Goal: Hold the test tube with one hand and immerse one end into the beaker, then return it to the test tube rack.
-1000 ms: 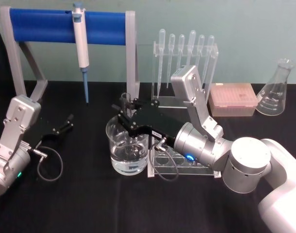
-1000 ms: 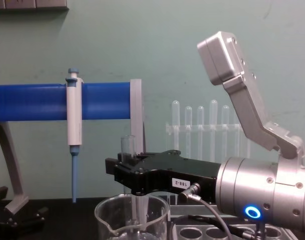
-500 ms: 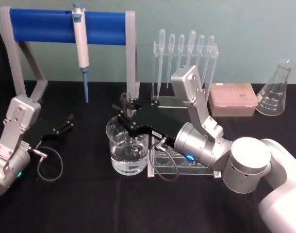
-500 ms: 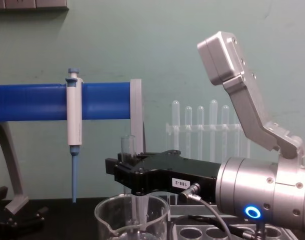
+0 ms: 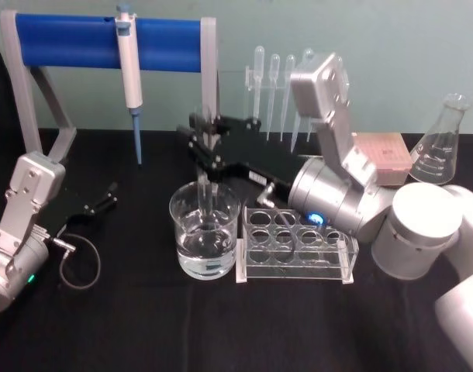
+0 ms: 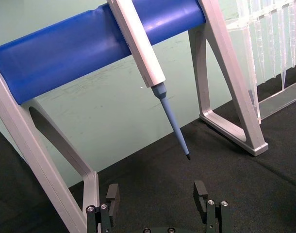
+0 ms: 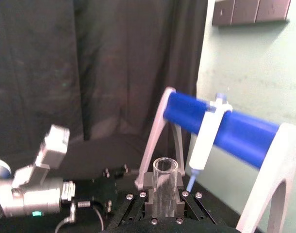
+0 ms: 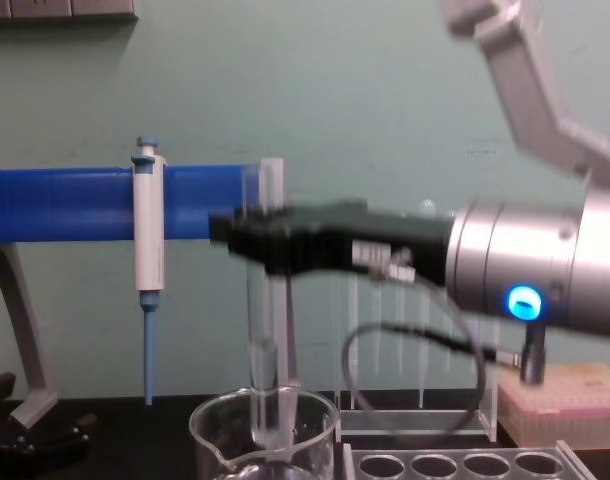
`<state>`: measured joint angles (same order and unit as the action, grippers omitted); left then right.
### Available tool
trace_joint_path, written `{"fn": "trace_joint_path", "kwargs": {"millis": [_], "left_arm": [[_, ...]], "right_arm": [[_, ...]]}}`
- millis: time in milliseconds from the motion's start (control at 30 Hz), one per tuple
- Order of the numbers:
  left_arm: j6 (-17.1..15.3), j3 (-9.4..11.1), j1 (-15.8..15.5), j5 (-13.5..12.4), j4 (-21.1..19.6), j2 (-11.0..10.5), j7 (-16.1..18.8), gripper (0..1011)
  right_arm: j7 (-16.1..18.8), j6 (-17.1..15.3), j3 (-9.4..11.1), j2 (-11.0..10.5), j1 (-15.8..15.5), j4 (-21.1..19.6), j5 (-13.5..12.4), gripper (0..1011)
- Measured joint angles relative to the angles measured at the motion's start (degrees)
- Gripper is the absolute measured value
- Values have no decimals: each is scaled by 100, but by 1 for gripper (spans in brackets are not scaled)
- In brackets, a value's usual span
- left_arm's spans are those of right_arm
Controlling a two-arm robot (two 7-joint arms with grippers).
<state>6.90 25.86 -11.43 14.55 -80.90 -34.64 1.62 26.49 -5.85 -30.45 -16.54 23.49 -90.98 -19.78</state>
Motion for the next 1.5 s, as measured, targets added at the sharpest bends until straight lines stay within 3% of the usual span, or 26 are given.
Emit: {"fn": "trace_joint_path", "kwargs": {"millis": [267,500,700,733,800,1000,1233,1500], "left_arm": [[0,0,0,0,0,0,0,1000],[0,0,0,0,0,0,0,1000],[0,0,0,0,0,0,0,1000],[0,0,0,0,0,0,0,1000],[0,0,0,0,0,0,0,1000],[0,0,0,0,0,0,0,1000],[0,0,0,0,0,0,0,1000],[0,0,0,0,0,0,0,1000]], "right_arm": [[79,-369,141,-156,198,-491,-353,226],[57,-666,304,-444,189,-941,-604,226],[-143,-687,637,-919,-192,-1421,-783,226],[-143,-687,637,-919,-192,-1421,-783,226],[-250,-661,801,-1158,-448,-1639,-855,226],[-377,-459,952,-1459,-933,-1841,-914,226],[-404,-78,897,-1508,-1228,-1719,-732,226],[-426,234,875,-1386,-1346,-1409,-461,226]]}}
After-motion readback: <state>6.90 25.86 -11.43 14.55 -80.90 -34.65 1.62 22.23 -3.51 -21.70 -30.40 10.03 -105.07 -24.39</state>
